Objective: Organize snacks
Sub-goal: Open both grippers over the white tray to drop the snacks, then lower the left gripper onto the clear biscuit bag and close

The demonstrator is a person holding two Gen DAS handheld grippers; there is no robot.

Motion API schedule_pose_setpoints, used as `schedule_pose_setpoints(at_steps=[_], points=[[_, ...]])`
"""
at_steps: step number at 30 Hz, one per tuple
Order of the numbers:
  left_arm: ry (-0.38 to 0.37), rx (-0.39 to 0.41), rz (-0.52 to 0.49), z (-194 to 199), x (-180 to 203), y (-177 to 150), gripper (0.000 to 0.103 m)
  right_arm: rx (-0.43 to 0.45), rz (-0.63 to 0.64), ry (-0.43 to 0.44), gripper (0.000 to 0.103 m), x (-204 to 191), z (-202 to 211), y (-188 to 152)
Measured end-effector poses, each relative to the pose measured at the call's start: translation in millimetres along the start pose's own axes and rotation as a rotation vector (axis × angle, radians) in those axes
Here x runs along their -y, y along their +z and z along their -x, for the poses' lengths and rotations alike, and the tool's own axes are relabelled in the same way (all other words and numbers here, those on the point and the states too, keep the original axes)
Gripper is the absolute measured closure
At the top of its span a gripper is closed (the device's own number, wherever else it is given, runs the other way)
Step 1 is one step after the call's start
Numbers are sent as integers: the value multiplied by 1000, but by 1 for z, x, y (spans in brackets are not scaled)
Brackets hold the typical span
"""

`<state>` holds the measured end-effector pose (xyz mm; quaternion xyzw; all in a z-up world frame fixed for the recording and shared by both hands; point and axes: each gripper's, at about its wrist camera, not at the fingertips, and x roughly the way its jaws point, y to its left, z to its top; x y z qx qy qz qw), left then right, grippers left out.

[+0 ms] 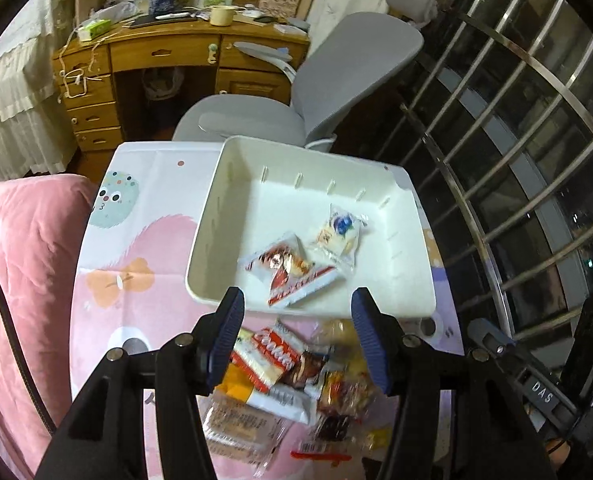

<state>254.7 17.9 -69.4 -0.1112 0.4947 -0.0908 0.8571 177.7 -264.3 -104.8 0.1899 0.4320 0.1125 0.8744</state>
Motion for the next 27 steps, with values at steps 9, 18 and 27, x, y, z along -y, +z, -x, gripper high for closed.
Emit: schedule_pose_setpoints(at_steps=[9,18,27], points=[[-51,-49,-85,30,-29,-35,41,45,-87,-77,70,-21,30,-53],[-97,-106,-191,49,-55,-72,32,101,-192,-151,57,-45,53,-114],[-101,-193,-309,46,-60,-102,20,111,-273,-222,48,-59,61,-169]])
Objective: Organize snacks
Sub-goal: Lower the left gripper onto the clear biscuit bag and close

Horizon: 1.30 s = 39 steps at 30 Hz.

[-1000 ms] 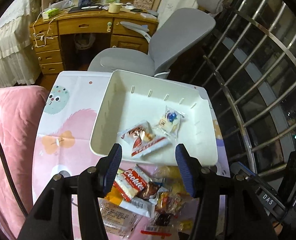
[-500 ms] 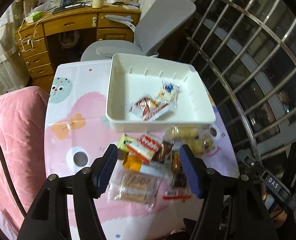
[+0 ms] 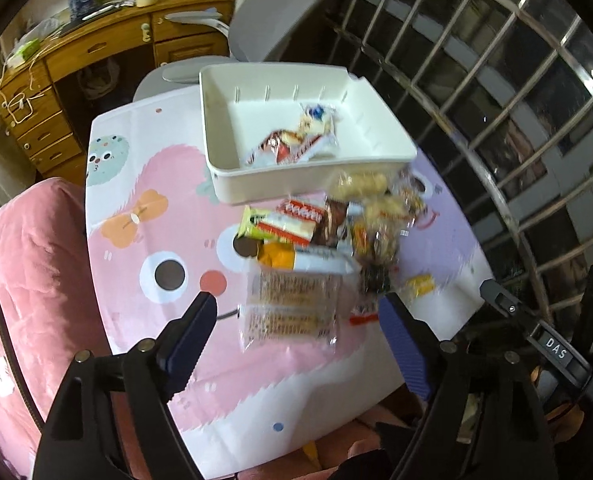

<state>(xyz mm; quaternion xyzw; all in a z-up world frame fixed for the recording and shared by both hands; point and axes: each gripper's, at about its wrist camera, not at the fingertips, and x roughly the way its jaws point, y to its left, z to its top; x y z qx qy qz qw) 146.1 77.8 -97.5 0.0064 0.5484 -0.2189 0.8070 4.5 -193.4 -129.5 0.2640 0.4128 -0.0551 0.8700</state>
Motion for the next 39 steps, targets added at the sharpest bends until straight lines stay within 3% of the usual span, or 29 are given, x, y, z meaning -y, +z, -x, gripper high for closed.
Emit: schedule_pose_setpoints(at_steps=[8,13,18,24,29,31,35,39], points=[[35,-134,-65,-38,8,-4,13,-44,-73,-43,36,12,-9,-19],[64,-275,-79,-75,9,-2,13,-94,-162,-80,34,31,-30,-20],[113,-424,-57,-117,7,7,13,-163,-322,-102,34,58,-58,-17],[151,-545,-38,-164,5,14,13,-261,-528,-126,34,91,-93,-14],[168,-620,3,-196,0,18,12,-344,-627,-166,34,106,-115,-13],[154,-633,15,-205,-1,21,5,-369,-646,-188,34,109,-120,-11],[156,-648,3,-216,3,25,4,-407,-659,-233,36,111,-133,-3],[168,-661,16,-228,1,29,4,-437,-659,-269,47,109,-142,7]])
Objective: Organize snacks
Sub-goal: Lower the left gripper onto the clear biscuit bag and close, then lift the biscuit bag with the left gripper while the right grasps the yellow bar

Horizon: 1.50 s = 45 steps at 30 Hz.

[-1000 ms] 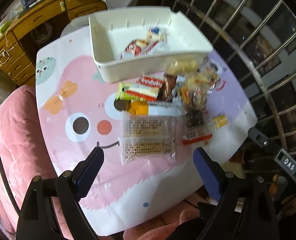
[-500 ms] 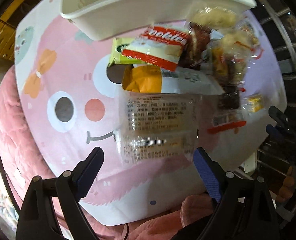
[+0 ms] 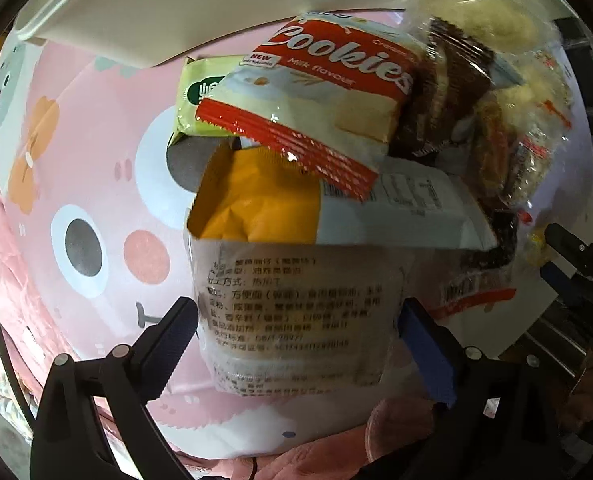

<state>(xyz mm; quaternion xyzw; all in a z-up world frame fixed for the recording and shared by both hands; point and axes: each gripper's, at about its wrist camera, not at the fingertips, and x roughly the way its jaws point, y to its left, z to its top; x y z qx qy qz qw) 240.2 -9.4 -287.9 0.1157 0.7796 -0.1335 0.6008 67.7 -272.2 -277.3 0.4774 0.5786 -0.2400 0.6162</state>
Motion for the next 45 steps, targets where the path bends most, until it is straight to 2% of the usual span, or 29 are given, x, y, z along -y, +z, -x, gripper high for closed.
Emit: schedule_pose_setpoints(at_steps=[7,9,13,15,20,23,35,45], points=[[-12,-25,6,-5,2,18,3,-16,47,-74,52,-21,-5,8],[-22,-35,12,-5,3,21,6,-18,61,-117,59,-28,-6,10],[-26,-31,2,-8,3,21,15,-24,77,-158,66,-33,-7,10],[-23,-22,-3,-8,2,24,19,-23,78,-162,75,-38,-7,11],[8,-10,-28,2,4,20,23,-22,87,-152,77,-41,-5,12],[31,-10,-30,5,8,8,23,-18,103,-142,77,-26,-4,4],[9,46,37,43,-20,-46,23,37,167,-81,77,-23,28,-35],[-16,199,83,102,-63,-76,22,88,257,-15,77,-57,51,-63]])
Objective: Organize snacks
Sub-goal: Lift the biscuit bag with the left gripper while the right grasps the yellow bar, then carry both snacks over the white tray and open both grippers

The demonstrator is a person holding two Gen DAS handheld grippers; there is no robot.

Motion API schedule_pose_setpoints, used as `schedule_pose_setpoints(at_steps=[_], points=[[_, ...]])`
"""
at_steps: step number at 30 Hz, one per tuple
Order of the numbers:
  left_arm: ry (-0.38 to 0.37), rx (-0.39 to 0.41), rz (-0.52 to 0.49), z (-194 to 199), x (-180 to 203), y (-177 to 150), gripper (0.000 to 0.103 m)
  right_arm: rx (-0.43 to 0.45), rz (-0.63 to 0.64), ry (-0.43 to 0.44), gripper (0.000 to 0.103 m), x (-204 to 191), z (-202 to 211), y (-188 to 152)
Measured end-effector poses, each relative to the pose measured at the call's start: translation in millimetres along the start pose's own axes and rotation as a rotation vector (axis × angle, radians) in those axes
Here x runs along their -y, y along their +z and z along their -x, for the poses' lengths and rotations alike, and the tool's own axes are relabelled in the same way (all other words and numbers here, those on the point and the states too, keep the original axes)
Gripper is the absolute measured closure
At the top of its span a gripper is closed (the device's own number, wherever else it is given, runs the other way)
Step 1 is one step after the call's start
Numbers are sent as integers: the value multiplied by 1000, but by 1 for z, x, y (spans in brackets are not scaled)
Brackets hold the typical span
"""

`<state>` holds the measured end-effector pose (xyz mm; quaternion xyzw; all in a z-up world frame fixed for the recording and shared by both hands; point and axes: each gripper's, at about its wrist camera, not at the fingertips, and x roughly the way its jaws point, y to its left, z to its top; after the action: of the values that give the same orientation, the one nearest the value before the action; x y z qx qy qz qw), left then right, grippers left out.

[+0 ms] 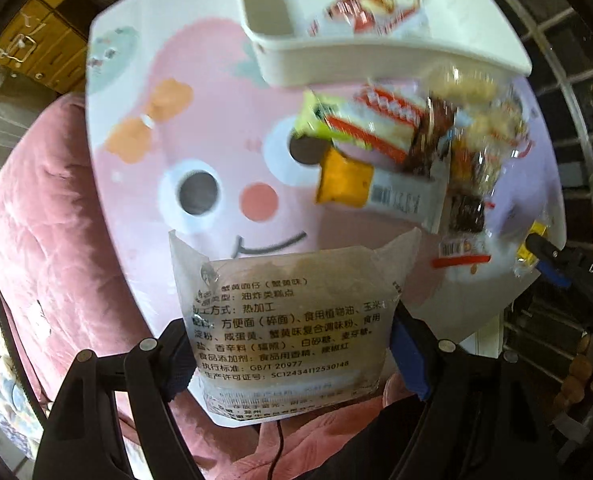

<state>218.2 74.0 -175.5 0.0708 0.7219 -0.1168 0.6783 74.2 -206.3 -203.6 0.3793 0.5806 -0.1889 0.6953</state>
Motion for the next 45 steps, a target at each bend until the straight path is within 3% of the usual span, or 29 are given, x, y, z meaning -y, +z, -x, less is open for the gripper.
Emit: schedule_pose_setpoints(at_steps=[5,18,25,29,36,40,45], points=[[-3,87,9,33,-12,7,22,38,61,38,77,-23,12,5],[7,281,64,104,-24,83,22,167,247,134,77,-108,49,53],[-38,349,90,107,-15,125,22,270,328,174,77,-134,54,83],[-105,392,117,97,-12,140,22,339,410,173,77,-143,51,95],[-151,453,132,81,-7,159,21,405,498,159,77,-149,45,112],[-187,466,149,78,-4,163,16,393,507,169,76,-148,39,117],[-179,472,141,81,-1,157,16,329,458,177,58,-141,31,122]])
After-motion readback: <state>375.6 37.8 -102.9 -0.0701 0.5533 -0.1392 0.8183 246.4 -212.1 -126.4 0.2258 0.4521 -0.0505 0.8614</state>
